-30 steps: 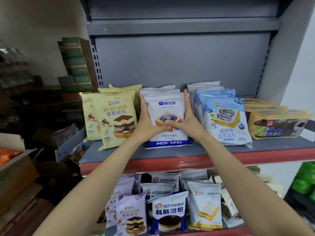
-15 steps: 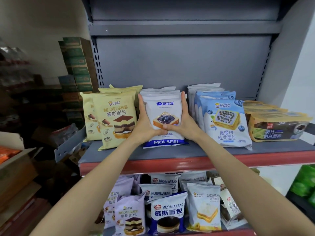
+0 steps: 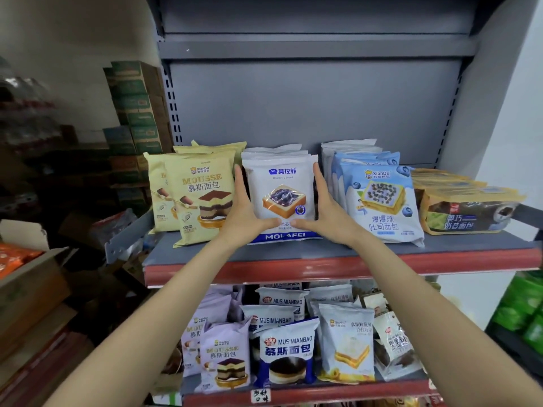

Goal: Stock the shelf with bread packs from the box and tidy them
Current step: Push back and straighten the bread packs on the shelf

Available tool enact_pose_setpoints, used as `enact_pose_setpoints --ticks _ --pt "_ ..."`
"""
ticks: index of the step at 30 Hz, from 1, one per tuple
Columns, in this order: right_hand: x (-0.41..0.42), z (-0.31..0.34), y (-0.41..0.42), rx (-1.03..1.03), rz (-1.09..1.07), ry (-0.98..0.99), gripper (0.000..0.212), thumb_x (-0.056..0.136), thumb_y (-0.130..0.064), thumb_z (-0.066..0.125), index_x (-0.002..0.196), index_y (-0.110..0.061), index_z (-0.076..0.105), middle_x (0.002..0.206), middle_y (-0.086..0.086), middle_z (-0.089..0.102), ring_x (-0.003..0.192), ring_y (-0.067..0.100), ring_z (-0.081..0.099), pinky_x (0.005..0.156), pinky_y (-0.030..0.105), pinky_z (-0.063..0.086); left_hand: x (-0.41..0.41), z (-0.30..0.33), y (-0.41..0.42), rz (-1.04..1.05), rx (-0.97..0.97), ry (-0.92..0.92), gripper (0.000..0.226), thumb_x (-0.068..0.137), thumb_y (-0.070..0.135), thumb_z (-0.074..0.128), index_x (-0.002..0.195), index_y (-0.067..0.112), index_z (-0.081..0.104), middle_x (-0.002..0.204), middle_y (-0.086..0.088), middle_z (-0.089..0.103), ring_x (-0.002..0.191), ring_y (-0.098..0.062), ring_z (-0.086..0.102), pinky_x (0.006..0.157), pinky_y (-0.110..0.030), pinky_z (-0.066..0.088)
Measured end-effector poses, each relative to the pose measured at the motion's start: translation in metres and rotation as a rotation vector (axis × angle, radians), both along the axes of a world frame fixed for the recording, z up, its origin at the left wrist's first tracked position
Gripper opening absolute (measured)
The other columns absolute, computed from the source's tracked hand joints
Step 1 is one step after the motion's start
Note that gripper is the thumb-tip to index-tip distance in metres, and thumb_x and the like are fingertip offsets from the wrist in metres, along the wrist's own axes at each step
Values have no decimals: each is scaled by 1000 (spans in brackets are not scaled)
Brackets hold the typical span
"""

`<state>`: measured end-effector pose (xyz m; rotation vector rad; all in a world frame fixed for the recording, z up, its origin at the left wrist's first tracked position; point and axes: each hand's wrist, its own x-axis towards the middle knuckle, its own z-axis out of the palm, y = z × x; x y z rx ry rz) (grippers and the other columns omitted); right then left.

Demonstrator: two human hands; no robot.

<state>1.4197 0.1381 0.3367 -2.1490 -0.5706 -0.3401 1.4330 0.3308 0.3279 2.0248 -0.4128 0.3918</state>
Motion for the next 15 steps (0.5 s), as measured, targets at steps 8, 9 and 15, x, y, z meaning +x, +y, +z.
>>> enact_pose_setpoints --ticks 8,9,15 --pt "-12 -11 -2 -128 -81 -21 109 80 5 65 149 -24 -14 153 16 17 136 25 28 104 40 41 -19 -6 -12 -29 111 -10 104 83 -9 57 144 14 -23 142 7 24 123 -6 31 85 -4 27" --pt "-9 -12 -1 -155 -99 -32 108 80 5 64 149 -24 -14 151 19 21 133 27 35 100 41 43 -20 -5 -12 -12 133 -28 101 84 -9 55 145 12 -23 142 5 26 122 -5 31 86 -6 26" --pt "-7 -20 3 -258 -192 -113 100 83 -4 59 148 -34 -10 154 13 18 140 31 24 109 39 30 -29 -3 -8 126 350 -28 96 85 -2 53 148 12 -18 137 -15 46 109 -25 53 77 -29 41"
